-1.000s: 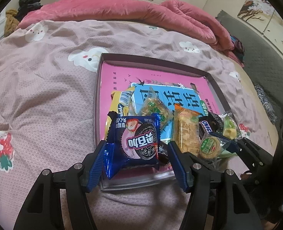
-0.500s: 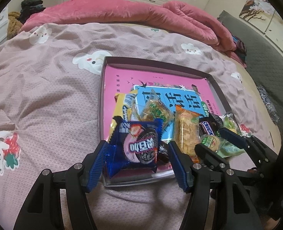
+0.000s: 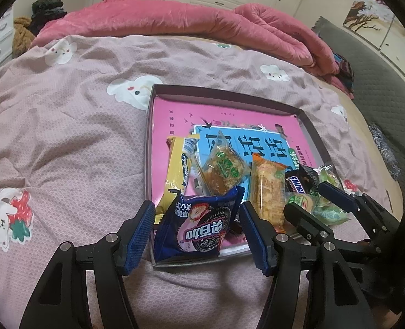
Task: Organize snacks
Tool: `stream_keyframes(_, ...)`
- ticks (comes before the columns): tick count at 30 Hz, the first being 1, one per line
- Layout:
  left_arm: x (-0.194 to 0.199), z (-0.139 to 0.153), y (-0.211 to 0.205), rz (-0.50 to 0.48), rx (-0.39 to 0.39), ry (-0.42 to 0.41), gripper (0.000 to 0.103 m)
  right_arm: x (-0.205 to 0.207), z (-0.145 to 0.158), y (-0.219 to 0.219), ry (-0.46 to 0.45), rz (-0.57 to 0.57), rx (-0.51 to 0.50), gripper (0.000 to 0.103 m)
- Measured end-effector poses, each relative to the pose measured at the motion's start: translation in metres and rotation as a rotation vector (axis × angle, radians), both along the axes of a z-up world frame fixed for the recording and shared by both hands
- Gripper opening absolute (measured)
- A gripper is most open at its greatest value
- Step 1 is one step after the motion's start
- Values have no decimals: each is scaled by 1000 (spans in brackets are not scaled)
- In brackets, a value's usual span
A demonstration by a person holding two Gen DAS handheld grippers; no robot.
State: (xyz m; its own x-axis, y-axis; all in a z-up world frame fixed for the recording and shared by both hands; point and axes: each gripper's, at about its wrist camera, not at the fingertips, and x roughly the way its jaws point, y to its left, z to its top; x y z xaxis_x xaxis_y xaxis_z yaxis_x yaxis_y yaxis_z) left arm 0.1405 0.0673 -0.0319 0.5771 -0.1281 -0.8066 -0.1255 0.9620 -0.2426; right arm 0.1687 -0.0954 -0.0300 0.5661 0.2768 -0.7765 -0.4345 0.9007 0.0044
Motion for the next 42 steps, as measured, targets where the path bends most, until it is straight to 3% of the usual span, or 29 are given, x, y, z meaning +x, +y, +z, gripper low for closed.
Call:
stream_keyframes(5,-2,6,0,11,7,-12,74,-1,6,0,-30,-3,0,73)
stream_keyframes(27,-12,21,1,47,-9,-39,80,-6,21,-13,-58,-49,24,80)
stream_keyframes(42,-20,28,-8,40,36,-39,80,-14,29,-23,-81,-69,52,89)
